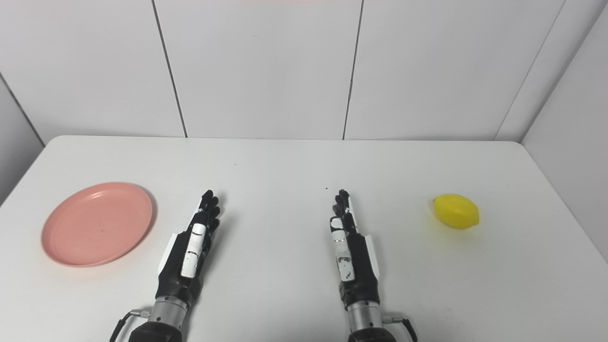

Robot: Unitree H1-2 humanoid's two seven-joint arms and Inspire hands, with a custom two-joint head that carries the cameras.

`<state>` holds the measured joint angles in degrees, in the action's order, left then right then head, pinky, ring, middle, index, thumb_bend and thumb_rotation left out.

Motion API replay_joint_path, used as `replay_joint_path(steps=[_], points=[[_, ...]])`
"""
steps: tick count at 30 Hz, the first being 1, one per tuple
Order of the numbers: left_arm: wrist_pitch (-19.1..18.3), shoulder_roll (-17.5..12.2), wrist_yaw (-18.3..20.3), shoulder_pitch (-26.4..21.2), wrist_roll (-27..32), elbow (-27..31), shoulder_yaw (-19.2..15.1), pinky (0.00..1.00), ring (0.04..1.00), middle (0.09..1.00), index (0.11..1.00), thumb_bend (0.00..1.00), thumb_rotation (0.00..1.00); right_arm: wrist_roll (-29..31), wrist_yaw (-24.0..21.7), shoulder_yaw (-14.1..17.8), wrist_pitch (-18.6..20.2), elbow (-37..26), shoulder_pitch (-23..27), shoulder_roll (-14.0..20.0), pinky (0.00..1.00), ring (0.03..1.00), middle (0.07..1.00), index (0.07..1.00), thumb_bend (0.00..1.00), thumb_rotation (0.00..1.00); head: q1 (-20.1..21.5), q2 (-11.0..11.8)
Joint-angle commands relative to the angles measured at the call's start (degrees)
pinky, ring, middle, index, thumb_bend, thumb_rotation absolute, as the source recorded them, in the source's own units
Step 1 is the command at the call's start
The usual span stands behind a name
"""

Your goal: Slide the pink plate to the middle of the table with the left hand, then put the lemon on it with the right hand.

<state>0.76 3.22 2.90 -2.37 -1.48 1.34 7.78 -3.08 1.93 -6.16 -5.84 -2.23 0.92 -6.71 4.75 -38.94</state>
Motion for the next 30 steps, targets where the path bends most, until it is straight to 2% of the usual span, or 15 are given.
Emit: replay_joint_path(steps=[1,6,13,16,23,26,30], points=[[0.27,-0.62,0.49,0.51,-1.08,-1.50,0.52,1.00,1.000,1.000,1.000,0.74,1.00,-1.27,0.47,-0.08,-1.80,0.17,-0.40,0.28,1.00,1.000,1.000,1.000,0.63,1.00,-0.14,-0.03],[1.46,-1.00,0.26,0.40,-2.33,-2.25,0.99,1.00,1.000,1.000,1.000,0.73,1.00,-0.62,0.36,0.34,-2.86,0.71,-0.39,0.09,1.00,1.000,1.000,0.993,0.60,0.95,-0.09,0.20],[1.68,-1.18,0.25,0.20,-2.87,-2.51,1.04,1.00,1.000,1.000,1.000,0.73,1.00,-4.12,0.80,-0.55,-1.46,0.41,0.04,0.94,1.00,1.000,1.000,1.000,0.64,1.00,0.05,0.41],[2.11,-0.99,0.14,0.12,-2.55,-2.92,0.79,1.00,1.000,1.000,1.000,0.73,1.00,-3.95,0.88,-0.39,-2.34,0.64,0.08,0.90,1.00,1.000,1.000,1.000,0.62,1.00,-0.06,0.31],[2.60,-0.90,0.03,-0.01,-2.65,-3.51,0.79,1.00,1.000,1.000,1.000,0.73,1.00,-4.14,-0.95,-1.08,1.83,-0.42,0.43,2.21,1.00,1.000,1.000,1.000,0.63,1.00,-0.24,0.32],[2.64,-0.95,0.20,-0.12,-2.52,-3.84,0.80,1.00,1.000,1.000,1.000,0.74,1.00,-3.39,-1.36,-1.02,2.49,-0.70,0.42,2.23,1.00,1.000,1.000,1.000,0.65,1.00,-0.24,0.32],[2.53,-0.46,0.11,0.10,-1.75,-3.77,0.47,1.00,1.000,1.000,1.000,0.73,1.00,-0.05,-2.88,-0.66,5.14,-1.59,0.20,2.12,1.00,1.000,1.000,1.000,0.67,1.00,-0.12,0.51]])
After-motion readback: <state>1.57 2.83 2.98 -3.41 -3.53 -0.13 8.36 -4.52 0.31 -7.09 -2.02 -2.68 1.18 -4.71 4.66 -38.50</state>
